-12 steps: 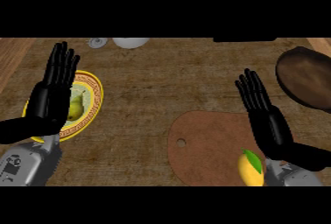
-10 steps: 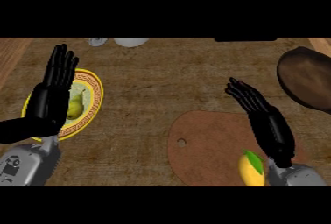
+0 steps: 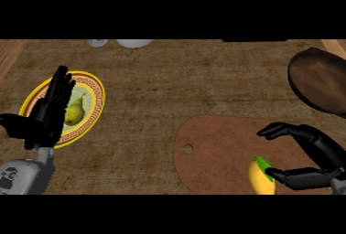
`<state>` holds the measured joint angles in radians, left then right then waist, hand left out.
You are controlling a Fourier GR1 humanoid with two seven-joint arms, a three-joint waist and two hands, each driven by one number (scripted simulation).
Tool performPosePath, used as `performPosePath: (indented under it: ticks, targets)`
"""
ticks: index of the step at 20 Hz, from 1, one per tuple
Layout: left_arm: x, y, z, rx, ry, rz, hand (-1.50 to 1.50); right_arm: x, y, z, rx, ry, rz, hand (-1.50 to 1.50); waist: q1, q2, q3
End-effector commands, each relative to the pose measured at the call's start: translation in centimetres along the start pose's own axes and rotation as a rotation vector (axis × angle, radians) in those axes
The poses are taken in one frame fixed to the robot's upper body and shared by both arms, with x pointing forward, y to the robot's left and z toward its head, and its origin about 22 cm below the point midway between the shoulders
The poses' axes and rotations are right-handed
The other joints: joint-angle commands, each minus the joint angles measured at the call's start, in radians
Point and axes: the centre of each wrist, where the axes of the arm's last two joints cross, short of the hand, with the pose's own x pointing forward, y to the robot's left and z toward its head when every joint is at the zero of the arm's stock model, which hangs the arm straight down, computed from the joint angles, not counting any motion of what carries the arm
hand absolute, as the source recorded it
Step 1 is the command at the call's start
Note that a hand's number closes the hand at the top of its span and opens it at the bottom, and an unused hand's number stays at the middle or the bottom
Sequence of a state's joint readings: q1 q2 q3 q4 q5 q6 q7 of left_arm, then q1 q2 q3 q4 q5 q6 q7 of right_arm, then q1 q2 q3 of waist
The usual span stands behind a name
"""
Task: Pick the lemon from the cutting board and place it in the pan
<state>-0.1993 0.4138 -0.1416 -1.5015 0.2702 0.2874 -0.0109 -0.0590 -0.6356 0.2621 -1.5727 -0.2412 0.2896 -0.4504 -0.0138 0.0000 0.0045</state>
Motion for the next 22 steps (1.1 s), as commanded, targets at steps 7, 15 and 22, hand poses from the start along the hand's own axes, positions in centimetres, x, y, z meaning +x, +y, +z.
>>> performPosePath:
  ticks: [7,15,22]
  targets:
    - [-1.0,1.8,1.5,-0.003,0.063,-0.026,0.0,7.1,-13.9,7.3,0.077,-0.033,0.382,-1.5,0.015,-0.002,-0.004]
    - [-0.7,-0.5,0.6,-0.016,0.064,-0.018,0.0,16.4,-13.7,2.6,0.275,0.098,0.605,-1.5,-0.001,-0.005,-0.006]
    - [-0.1,-0.9,-0.3,-0.002,0.06,-0.002,0.0,19.3,-10.8,-0.2,0.25,0.059,0.68,-1.5,0.009,-0.003,-0.005]
